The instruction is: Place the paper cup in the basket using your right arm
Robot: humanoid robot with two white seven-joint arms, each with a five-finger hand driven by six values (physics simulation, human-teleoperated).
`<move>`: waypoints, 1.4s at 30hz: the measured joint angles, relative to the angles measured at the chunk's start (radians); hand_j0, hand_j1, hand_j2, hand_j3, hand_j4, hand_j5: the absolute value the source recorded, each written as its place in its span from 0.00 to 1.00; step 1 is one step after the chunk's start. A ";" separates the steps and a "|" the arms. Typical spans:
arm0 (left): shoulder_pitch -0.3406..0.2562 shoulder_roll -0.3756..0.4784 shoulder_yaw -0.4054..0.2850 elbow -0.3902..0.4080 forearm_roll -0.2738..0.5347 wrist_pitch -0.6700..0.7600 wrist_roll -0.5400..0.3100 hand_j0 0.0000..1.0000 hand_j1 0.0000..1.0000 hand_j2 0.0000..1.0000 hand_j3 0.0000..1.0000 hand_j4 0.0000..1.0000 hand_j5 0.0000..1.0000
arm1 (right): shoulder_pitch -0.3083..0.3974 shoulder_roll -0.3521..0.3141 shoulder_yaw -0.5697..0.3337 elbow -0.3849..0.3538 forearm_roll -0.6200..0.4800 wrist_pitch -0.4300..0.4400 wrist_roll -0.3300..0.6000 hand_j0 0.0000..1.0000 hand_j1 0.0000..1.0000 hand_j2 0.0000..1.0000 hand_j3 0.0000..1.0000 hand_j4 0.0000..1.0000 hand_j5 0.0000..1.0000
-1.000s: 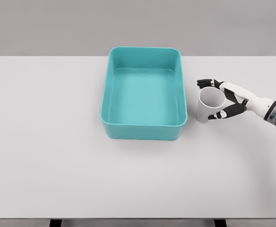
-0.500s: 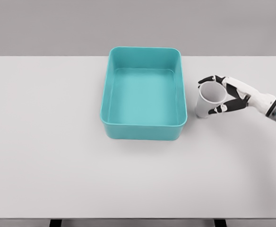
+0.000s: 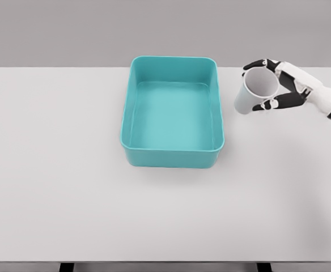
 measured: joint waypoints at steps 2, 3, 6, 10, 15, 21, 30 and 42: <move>0.000 0.000 0.000 0.000 0.000 0.000 0.000 1.00 1.00 1.00 1.00 1.00 1.00 | -0.015 -0.001 -0.016 -0.008 -0.001 0.003 0.000 0.70 0.70 0.70 0.70 0.70 0.70; 0.000 0.000 0.000 0.000 0.000 0.000 0.000 1.00 1.00 1.00 1.00 1.00 1.00 | -0.025 -0.002 -0.023 -0.011 0.000 0.004 0.000 0.70 0.70 0.70 0.70 0.70 0.70; 0.000 0.000 0.000 0.000 0.000 0.000 0.000 1.00 1.00 1.00 1.00 1.00 1.00 | -0.043 0.002 -0.035 -0.025 0.002 0.007 0.000 0.70 0.70 0.70 0.70 0.70 0.70; 0.000 0.000 0.000 0.000 0.000 0.000 0.000 1.00 1.00 1.00 1.00 1.00 1.00 | -0.060 0.051 -0.039 -0.060 0.045 0.018 0.000 0.70 0.70 0.70 0.70 0.70 0.70; 0.000 0.000 0.000 0.000 0.000 0.000 0.000 1.00 1.00 1.00 1.00 1.00 1.00 | -0.081 0.125 -0.033 -0.094 0.118 0.052 0.000 0.70 0.70 0.70 0.70 0.70 0.70; 0.000 0.000 0.000 0.000 0.000 0.000 0.000 1.00 1.00 1.00 1.00 1.00 1.00 | -0.098 0.208 -0.017 -0.100 0.199 0.075 0.000 0.71 0.71 0.71 0.71 0.71 0.71; 0.000 0.000 0.000 0.000 0.000 0.000 0.000 1.00 1.00 1.00 1.00 1.00 1.00 | -0.123 0.286 0.016 -0.069 0.338 0.101 0.000 0.71 0.71 0.71 0.71 0.71 0.71; 0.000 0.000 0.000 0.000 0.000 0.000 0.000 1.00 1.00 1.00 1.00 1.00 1.00 | -0.175 0.367 0.047 -0.065 0.710 0.185 0.000 0.70 0.70 0.70 0.70 0.70 0.70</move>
